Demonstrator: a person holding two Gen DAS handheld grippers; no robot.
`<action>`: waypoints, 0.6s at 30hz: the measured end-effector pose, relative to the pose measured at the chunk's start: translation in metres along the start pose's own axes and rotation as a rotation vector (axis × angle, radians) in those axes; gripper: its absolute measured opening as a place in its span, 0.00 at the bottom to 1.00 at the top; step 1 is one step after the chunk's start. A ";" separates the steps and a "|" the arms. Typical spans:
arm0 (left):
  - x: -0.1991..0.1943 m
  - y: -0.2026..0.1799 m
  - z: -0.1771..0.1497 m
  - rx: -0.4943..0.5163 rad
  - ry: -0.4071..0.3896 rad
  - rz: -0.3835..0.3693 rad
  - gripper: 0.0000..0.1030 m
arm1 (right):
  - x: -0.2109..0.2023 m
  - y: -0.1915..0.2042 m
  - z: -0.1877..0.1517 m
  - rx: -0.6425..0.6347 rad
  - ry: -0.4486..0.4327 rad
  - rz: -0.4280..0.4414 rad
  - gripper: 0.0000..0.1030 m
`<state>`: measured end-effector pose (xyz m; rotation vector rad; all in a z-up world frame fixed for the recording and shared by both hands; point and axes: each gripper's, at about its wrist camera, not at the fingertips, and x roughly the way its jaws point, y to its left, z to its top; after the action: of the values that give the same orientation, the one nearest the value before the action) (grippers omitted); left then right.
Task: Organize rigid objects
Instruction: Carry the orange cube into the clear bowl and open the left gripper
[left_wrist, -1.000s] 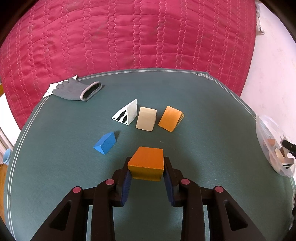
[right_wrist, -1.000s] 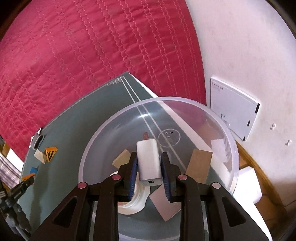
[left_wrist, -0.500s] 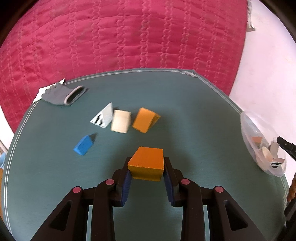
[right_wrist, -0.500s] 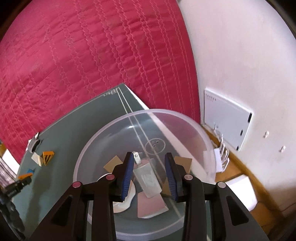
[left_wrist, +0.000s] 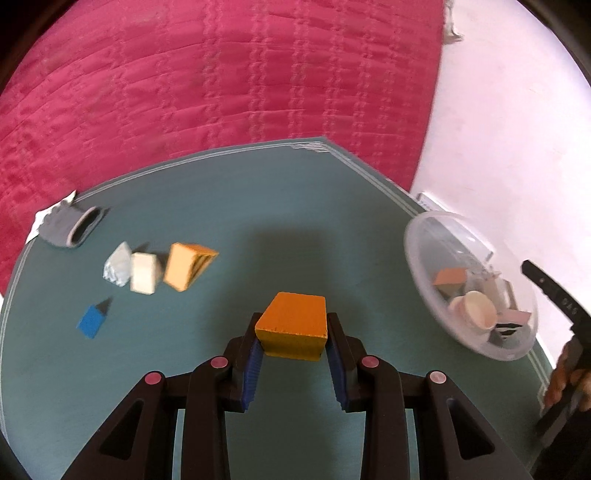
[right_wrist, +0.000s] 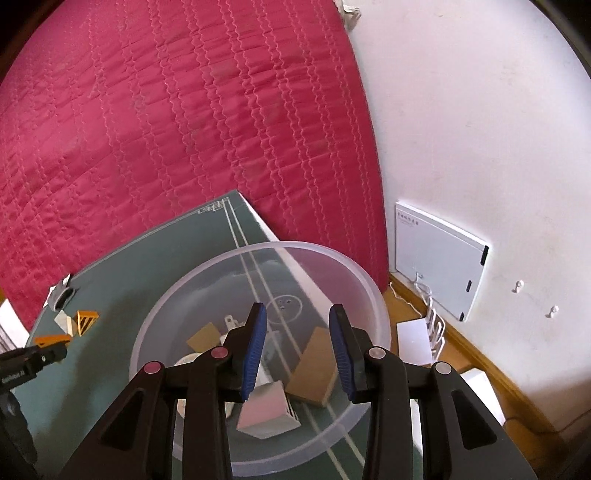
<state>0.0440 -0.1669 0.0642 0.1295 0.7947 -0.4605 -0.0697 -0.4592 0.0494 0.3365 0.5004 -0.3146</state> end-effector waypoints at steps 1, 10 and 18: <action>0.001 -0.005 0.001 0.007 -0.001 -0.006 0.33 | 0.000 0.000 -0.001 -0.001 -0.001 0.003 0.36; 0.015 -0.057 0.018 0.080 0.002 -0.088 0.33 | -0.010 0.003 -0.004 -0.006 -0.040 0.034 0.47; 0.032 -0.094 0.024 0.144 0.012 -0.138 0.33 | -0.009 0.001 -0.005 0.006 -0.028 0.056 0.47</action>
<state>0.0372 -0.2691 0.0639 0.2118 0.7850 -0.6486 -0.0790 -0.4545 0.0500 0.3505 0.4617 -0.2660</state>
